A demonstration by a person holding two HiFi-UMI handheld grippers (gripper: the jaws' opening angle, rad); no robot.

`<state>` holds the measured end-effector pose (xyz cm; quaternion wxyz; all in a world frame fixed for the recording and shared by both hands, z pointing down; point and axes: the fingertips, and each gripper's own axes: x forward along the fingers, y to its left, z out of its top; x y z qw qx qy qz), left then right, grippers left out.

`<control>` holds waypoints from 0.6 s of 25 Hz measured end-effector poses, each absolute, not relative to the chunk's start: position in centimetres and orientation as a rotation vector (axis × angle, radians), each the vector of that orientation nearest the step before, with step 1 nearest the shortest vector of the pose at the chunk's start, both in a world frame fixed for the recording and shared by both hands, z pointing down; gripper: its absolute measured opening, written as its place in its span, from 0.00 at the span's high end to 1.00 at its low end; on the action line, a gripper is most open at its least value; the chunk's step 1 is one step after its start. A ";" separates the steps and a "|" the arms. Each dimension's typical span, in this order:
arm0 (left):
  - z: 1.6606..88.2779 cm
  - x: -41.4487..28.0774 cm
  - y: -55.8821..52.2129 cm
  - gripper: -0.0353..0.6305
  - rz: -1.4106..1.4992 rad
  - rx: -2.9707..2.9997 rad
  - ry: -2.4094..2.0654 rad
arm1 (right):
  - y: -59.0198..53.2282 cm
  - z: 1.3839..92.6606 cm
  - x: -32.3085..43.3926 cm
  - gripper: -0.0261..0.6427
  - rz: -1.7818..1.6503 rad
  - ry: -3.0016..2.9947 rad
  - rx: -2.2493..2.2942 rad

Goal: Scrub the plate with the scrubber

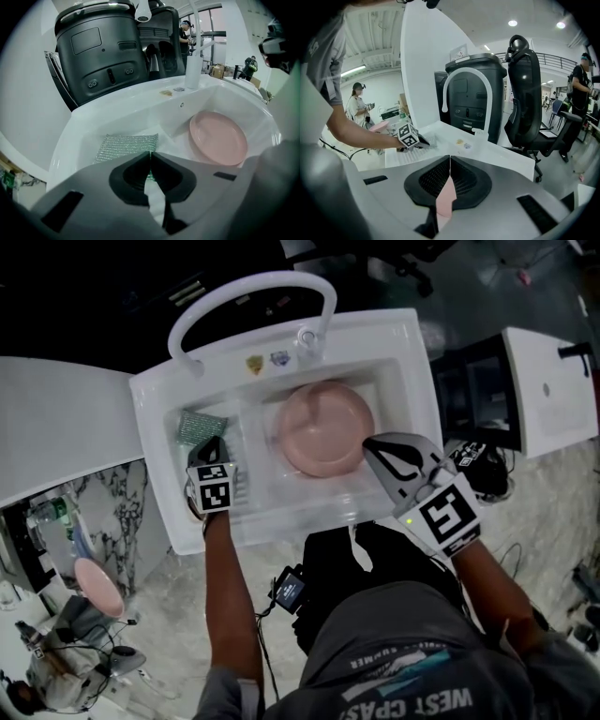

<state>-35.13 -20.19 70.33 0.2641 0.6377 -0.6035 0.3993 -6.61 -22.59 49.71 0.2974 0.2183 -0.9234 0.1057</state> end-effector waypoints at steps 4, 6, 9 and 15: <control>69.2 -34.9 -19.9 0.93 1.045 1.733 -1.650 | -23.8 53.5 -5.7 0.92 0.378 -2.391 0.653; 68.3 -34.8 -20.0 0.93 1.017 1.740 -1.664 | -24.7 56.5 -4.6 0.92 0.449 -2.319 0.718; 66.9 -34.8 -20.1 0.93 0.978 1.753 -1.688 | -26.1 61.1 -3.0 0.92 0.550 -2.227 0.824; 63.4 -34.7 -20.1 0.93 0.881 1.786 -1.758 | -26.9 70.4 -0.1 0.87 0.837 -1.965 1.030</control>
